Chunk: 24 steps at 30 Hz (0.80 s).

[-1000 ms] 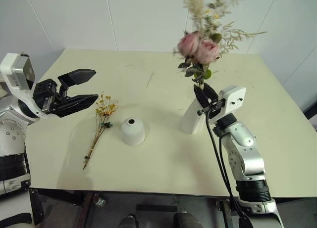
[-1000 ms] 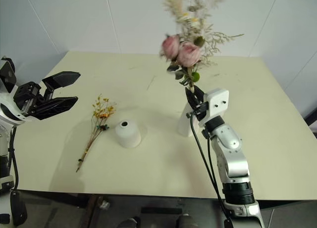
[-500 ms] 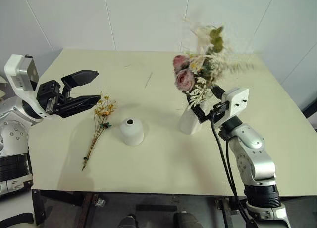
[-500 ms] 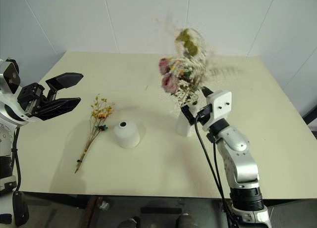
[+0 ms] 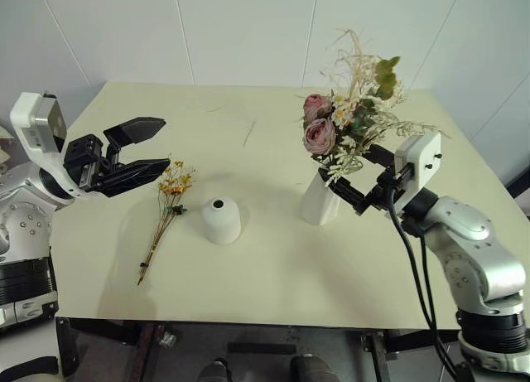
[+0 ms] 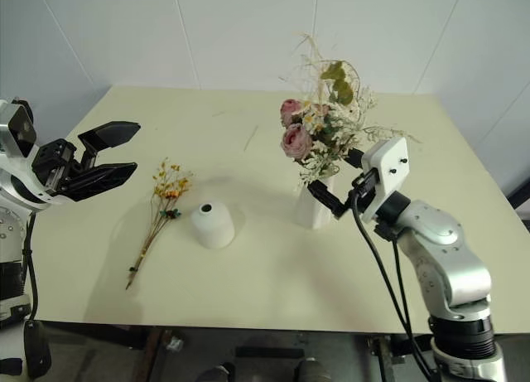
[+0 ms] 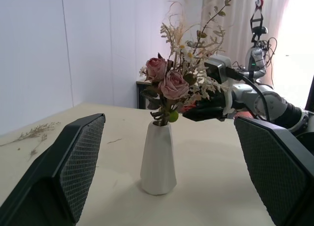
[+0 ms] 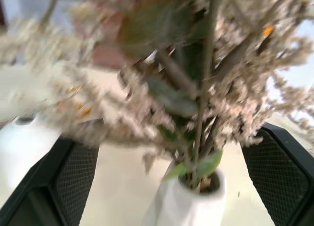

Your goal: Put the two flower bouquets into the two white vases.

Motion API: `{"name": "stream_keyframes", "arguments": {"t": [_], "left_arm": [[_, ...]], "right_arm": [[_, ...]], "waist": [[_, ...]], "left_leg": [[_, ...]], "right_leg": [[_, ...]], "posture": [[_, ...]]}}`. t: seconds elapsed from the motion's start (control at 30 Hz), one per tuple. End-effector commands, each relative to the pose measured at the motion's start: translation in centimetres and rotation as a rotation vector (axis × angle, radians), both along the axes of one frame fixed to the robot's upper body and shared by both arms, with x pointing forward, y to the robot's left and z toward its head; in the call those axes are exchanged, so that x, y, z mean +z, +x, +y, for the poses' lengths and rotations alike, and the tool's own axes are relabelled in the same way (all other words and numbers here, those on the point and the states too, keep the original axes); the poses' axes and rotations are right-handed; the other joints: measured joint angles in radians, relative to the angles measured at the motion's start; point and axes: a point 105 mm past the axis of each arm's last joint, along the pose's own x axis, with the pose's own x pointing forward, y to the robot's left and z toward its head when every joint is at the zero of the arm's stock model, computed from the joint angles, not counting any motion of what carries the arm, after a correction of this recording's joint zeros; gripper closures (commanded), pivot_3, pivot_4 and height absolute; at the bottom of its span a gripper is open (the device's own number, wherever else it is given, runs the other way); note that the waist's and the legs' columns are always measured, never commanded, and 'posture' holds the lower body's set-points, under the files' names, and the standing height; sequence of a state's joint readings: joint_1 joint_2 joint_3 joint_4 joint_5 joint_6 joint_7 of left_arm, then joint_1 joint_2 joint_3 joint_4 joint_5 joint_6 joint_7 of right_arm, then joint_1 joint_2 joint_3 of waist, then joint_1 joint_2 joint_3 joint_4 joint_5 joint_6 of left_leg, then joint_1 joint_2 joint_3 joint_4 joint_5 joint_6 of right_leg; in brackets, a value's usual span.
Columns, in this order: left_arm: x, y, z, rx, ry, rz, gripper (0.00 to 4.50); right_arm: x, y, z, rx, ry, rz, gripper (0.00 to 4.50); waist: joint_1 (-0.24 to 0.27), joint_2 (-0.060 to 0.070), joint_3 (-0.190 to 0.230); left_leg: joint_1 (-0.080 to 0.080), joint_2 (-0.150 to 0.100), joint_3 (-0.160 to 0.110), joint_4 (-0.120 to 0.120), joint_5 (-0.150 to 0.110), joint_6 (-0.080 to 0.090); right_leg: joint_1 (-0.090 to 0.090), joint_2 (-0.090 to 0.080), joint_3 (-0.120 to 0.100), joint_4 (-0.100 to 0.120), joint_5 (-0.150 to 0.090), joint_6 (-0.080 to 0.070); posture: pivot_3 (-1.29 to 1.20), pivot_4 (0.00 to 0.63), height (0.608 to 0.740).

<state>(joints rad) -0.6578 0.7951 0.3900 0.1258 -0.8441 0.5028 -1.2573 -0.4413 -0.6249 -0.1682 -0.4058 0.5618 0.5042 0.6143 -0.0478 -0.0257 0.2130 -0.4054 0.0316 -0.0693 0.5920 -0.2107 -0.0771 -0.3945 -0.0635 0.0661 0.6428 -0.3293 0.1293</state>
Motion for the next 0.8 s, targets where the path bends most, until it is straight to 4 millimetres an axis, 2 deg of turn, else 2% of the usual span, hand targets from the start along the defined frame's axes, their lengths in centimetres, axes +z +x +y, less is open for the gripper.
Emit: {"name": "stream_keyframes", "arguments": {"t": [0.03, 0.27, 0.5, 0.6, 0.8], "left_arm": [[0.2, -0.2, 0.2, 0.031, 0.000, -0.034, 0.00], [-0.2, 0.1, 0.4, 0.080, -0.017, -0.042, 0.00], [-0.9, 0.8, 1.3, 0.246, -0.038, -0.029, 0.00], [-2.3, 1.2, 2.1, 0.404, -0.019, 0.043, 0.00], [-5.2, 1.5, 3.7, 0.661, 0.047, 0.200, 0.00]], "right_arm": [[0.4, -1.3, -1.3, 0.014, -0.080, 0.009, 0.04], [-1.1, -2.9, -3.3, 0.040, -0.199, 0.121, 0.04], [-2.0, -6.8, -2.1, 0.259, -0.256, 0.226, 0.04], [-1.5, -7.9, -1.0, 0.352, -0.238, 0.200, 0.04], [-0.9, -8.7, 0.0, 0.482, -0.237, 0.163, 0.04]], "waist": [[0.004, 0.000, 0.000], [0.014, 0.000, 0.000], [0.017, 0.000, 0.000], [0.016, 0.000, 0.000], [0.019, -0.001, 0.001]], "left_leg": [[0.000, 0.000, 0.000, 0.000, 0.000, 0.000], [0.000, 0.000, 0.000, 0.000, 0.000, 0.001], [0.000, 0.000, 0.000, 0.000, -0.001, 0.001], [0.000, 0.000, 0.001, 0.001, -0.001, 0.001], [0.000, 0.000, 0.001, 0.002, -0.001, 0.000]], "right_leg": [[0.000, 0.000, 0.000, 0.000, 0.000, 0.000], [0.000, 0.000, 0.000, -0.002, 0.000, 0.000], [0.001, 0.000, 0.000, -0.003, 0.000, 0.000], [0.001, 0.000, 0.001, -0.003, 0.000, 0.001], [0.003, 0.000, 0.001, -0.005, 0.001, 0.002]], "posture": [[0.00, 0.150, 0.740], [0.00, 0.150, 0.740], [0.00, 0.150, 0.740], [0.00, 0.150, 0.740], [0.00, 0.150, 0.740]]}}
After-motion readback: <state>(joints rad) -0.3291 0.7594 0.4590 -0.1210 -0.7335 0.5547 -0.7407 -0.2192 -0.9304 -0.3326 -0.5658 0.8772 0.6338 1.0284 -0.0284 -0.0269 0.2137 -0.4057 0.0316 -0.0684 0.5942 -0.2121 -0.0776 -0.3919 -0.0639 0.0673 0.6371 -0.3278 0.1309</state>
